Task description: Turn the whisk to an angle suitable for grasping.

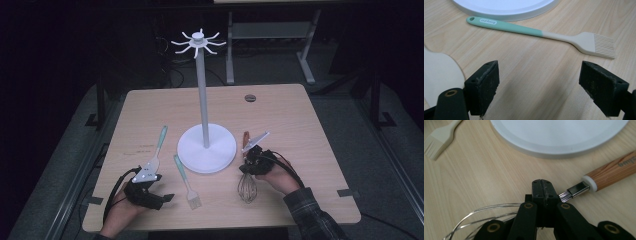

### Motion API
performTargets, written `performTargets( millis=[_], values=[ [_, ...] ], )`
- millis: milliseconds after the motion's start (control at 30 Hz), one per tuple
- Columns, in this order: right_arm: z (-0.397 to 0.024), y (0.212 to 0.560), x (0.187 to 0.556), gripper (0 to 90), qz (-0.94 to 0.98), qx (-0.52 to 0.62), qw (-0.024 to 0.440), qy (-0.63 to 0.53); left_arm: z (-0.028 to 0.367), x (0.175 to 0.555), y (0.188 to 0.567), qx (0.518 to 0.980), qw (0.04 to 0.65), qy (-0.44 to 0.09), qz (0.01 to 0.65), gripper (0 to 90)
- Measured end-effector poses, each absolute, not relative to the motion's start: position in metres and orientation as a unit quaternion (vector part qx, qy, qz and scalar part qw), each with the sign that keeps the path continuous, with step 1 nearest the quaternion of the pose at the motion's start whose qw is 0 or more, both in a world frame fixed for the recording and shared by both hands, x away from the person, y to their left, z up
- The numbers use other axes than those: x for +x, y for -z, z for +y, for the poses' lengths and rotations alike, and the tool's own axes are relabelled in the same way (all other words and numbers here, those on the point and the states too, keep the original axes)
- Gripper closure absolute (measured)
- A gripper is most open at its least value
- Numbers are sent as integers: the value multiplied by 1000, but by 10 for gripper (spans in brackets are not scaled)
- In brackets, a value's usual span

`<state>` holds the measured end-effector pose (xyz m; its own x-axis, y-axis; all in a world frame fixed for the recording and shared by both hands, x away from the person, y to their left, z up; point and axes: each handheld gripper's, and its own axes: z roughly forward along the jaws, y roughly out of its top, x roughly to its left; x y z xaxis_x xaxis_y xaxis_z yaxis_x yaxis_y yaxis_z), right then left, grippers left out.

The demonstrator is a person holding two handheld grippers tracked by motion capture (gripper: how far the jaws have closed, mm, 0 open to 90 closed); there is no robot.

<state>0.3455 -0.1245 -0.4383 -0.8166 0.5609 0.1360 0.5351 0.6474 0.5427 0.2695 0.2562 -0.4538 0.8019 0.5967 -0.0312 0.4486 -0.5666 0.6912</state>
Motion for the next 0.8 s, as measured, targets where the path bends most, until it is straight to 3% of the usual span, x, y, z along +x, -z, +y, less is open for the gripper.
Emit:
performTargets(
  millis=[800],
  values=[
    [-183, 438, 345, 900, 896, 355, 38, -262, 256, 269, 454, 880, 357, -104, 296, 161]
  ],
)
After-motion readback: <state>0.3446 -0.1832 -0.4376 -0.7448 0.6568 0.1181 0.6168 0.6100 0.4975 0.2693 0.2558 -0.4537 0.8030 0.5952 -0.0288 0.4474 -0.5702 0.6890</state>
